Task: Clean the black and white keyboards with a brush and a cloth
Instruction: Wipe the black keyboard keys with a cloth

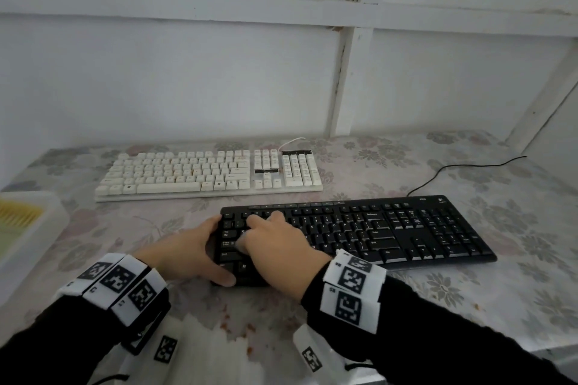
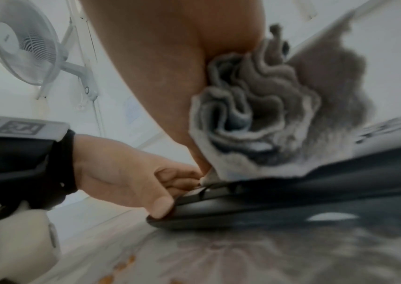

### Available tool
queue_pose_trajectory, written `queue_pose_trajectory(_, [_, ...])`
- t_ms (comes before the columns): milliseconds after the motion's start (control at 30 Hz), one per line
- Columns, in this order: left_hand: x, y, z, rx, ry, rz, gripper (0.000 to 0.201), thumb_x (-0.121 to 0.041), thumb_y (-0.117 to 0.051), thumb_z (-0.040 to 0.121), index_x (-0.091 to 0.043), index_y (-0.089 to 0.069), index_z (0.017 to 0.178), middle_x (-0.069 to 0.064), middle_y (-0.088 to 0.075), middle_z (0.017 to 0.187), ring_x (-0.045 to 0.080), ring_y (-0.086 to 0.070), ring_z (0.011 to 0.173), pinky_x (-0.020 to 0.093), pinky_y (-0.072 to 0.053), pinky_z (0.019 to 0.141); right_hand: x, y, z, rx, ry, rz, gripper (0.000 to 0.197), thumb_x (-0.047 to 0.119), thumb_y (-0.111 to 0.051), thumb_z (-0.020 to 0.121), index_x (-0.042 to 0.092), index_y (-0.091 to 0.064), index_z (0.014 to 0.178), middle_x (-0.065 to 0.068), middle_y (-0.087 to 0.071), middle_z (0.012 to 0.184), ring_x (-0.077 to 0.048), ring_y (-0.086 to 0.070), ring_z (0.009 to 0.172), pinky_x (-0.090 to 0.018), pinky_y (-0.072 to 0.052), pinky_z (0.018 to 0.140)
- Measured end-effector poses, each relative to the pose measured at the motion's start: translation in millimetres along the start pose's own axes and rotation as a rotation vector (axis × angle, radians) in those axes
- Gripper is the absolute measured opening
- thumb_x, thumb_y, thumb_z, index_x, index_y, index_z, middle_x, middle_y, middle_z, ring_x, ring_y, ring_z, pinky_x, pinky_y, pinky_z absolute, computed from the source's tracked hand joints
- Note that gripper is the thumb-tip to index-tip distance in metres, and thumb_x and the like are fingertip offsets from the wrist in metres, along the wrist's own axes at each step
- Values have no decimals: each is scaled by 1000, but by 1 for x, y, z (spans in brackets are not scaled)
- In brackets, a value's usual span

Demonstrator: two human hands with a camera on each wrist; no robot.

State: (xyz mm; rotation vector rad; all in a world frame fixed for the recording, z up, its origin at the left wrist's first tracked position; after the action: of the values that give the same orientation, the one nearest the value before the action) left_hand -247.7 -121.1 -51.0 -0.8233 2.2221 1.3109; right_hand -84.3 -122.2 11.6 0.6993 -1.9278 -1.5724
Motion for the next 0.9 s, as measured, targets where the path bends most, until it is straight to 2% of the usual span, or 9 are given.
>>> queue_pose_trajectory(33, [1,0,0,7,-7,-20,142,-50,-91,32,-39,-11,148,-18,-50,131,8,-50,120,37,-41,106,-8,1,-6,-2,-10,-3,15,4,-44,94,10,-58,94,-7,-34,102,-31,-38,105,-37,-36,71])
queue_pose_trajectory(133, [4,-1,1,21,-27,-45,141,-55,-91,29,-42,-15,147,-22,-49,132,8,-48,123,38,-39,108,-35,3,-21,16,-49,-28,45,-6,-41,89,24,-22,61,-3,-27,95,-24,-30,90,-35,-34,58])
queue_pose_trajectory(267, [4,0,2,27,-25,-43,143,-60,-90,27,-41,-15,147,-20,-46,136,9,-46,126,39,-37,110,-64,4,-35,-2,-98,-52,50,-12,-39,85,25,-16,60,-2,-28,90,-23,-28,85,-25,-19,48])
queue_pose_trajectory(400, [8,0,4,21,2,-28,150,-63,-89,25,-38,-9,150,-17,-42,142,10,-43,128,39,-35,111,-89,9,-44,49,-187,-29,40,-1,-40,89,19,-22,59,4,-19,72,-18,-26,71,-26,-23,51])
queue_pose_trajectory(500, [10,0,5,12,4,-23,151,-64,-89,25,-38,-8,150,-17,-42,142,11,-43,129,39,-35,111,-110,9,-42,10,-245,-5,31,14,-47,92,12,-48,62,-2,-39,81,-22,-37,68,-32,-37,69])
queue_pose_trajectory(567, [11,0,6,11,3,-22,149,-62,-90,27,-39,-8,150,-18,-41,142,11,-43,129,40,-36,111,-111,3,-41,-83,-231,22,20,16,-50,93,13,-67,82,-1,-43,87,-26,-45,78,-31,-38,67])
queue_pose_trajectory(633, [12,0,7,18,-3,-41,147,-59,-91,29,-40,-8,149,-18,-40,142,11,-42,130,40,-36,111,-100,-8,-42,-129,-163,40,17,6,-51,91,17,-64,92,3,-37,87,-22,-38,78,-32,-38,61])
queue_pose_trajectory(733, [12,-1,8,22,-17,-76,146,-55,-93,30,-40,-10,149,-18,-41,142,11,-43,129,40,-36,110,-94,-20,-49,-109,-151,17,28,-9,-45,85,18,-53,88,5,-29,87,-17,-25,76,-32,-39,64])
queue_pose_trajectory(900, [10,-1,7,28,-26,-80,146,-53,-93,32,-35,-9,150,-17,-35,145,10,-38,133,39,-33,112,-118,-20,-67,-72,-227,-78,40,-14,-48,73,22,-46,90,4,-27,89,-19,-30,83,-20,-24,50])
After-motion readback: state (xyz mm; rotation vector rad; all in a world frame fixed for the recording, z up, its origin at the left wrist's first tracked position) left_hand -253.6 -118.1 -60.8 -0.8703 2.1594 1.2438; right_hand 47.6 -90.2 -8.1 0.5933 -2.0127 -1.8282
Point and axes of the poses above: each hand's wrist, its own z-axis towards the middle knuckle, its own y-axis out of the back of the hand, x = y × z, the point moved 3 cm from there along z, towards the middle knuckle
